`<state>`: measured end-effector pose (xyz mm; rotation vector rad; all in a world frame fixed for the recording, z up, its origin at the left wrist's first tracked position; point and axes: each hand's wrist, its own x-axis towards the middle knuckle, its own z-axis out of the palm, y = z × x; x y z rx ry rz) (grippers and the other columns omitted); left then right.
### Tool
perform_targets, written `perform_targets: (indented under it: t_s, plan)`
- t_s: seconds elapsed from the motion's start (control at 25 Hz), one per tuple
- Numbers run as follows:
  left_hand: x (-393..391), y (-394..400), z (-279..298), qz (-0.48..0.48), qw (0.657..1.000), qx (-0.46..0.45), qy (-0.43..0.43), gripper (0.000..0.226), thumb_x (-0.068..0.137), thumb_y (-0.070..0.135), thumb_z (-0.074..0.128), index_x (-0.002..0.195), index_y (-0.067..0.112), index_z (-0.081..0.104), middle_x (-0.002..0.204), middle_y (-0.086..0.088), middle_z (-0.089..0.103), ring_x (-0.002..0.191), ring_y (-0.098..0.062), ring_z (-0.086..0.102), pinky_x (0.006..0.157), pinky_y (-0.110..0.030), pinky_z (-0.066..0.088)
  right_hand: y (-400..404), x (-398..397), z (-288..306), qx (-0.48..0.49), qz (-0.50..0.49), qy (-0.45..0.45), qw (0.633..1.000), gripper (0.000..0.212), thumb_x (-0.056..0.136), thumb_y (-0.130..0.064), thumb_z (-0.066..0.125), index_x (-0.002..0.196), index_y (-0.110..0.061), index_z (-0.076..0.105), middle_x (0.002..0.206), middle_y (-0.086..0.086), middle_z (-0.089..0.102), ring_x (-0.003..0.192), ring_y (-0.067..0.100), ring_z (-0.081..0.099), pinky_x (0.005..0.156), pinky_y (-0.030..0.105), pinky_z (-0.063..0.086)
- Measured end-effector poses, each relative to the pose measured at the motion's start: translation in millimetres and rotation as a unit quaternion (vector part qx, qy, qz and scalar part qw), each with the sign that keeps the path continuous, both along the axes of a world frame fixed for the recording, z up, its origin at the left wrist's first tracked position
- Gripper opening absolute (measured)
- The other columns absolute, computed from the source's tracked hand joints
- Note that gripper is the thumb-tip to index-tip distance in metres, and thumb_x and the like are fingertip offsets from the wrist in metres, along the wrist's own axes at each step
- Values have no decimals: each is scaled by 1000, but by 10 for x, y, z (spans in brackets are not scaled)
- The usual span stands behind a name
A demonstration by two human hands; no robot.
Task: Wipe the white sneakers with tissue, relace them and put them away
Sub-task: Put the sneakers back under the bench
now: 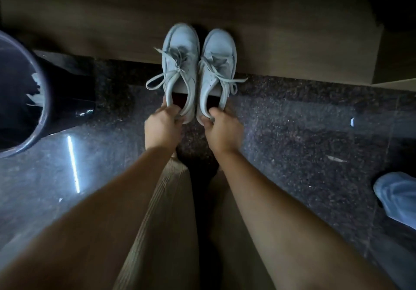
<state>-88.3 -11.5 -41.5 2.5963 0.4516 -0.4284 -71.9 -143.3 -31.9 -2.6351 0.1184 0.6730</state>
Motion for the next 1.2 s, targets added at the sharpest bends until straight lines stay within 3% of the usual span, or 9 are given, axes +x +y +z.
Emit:
perform_targets:
  t_s: [0.2, 0.36, 0.6, 0.72, 0.84, 1.0, 1.08, 1.2]
  plan:
    - [389, 19, -224, -24, 1000, -11, -3, 6, 80, 5, 55, 83, 2, 59, 98, -19, 60, 87, -36, 56, 62, -31, 30, 23, 394, -296, -3, 47, -12, 999, 16, 92, -27, 54, 87, -12, 57, 129, 25, 51, 96, 36, 60, 71, 37, 43]
    - [703, 67, -263, -25, 1000, 10, -3, 15, 80, 1, 51, 91, 3, 62, 105, -19, 59, 90, -38, 56, 62, -32, 29, 60, 655, -356, -1, 62, -21, 998, 16, 94, -24, 53, 95, -9, 60, 134, 28, 45, 96, 39, 60, 71, 39, 46]
    - [1170, 89, -262, -44, 999, 26, -2, 19, 87, 8, 50, 102, 1, 60, 112, -21, 56, 95, -39, 55, 65, -34, 31, 54, 1174, -322, -16, 65, -43, 997, 19, 94, -27, 51, 98, -10, 58, 118, 21, 59, 101, 36, 59, 67, 30, 30]
    - [1424, 109, -241, -49, 998, 28, 14, 24, 89, 13, 48, 108, 3, 58, 120, -21, 53, 101, -40, 54, 70, -37, 36, 90, 1412, -356, -22, 60, -34, 997, 22, 95, -28, 50, 104, -10, 58, 125, 21, 56, 107, 35, 57, 71, 29, 34]
    - [1450, 117, -241, -81, 995, 23, 62, 32, 87, 11, 52, 119, 7, 51, 133, -23, 44, 110, -42, 51, 78, -41, 42, 154, 1442, -395, -22, 41, 11, 999, 28, 96, -25, 48, 120, -13, 51, 145, 25, 35, 119, 37, 50, 84, 34, 42]
    - [1290, 57, -96, -59, 989, -32, 134, 73, 84, 5, 49, 146, 28, 19, 156, -18, 8, 126, -42, 42, 86, -41, 43, 211, 1360, -171, 4, 18, 86, 996, 59, 94, -9, 46, 146, -21, 21, 155, 25, -11, 141, 41, 16, 103, 39, 34]
    - [1136, -23, 84, -39, 985, -56, 157, 81, 85, 4, 48, 149, 31, 8, 158, -12, -3, 131, -38, 38, 91, -42, 42, 221, 1238, 43, -4, 27, 115, 993, 70, 92, -5, 44, 149, -22, 8, 155, 20, -18, 142, 38, 13, 107, 43, 30]
    - [828, -129, 394, -45, 984, -74, 155, 81, 85, 11, 52, 150, 27, 6, 159, -3, -1, 141, -29, 24, 107, -46, 33, 197, 972, 369, -5, 42, 132, 990, 76, 90, -4, 46, 150, -18, 1, 156, 15, -18, 143, 35, 10, 111, 46, 28]
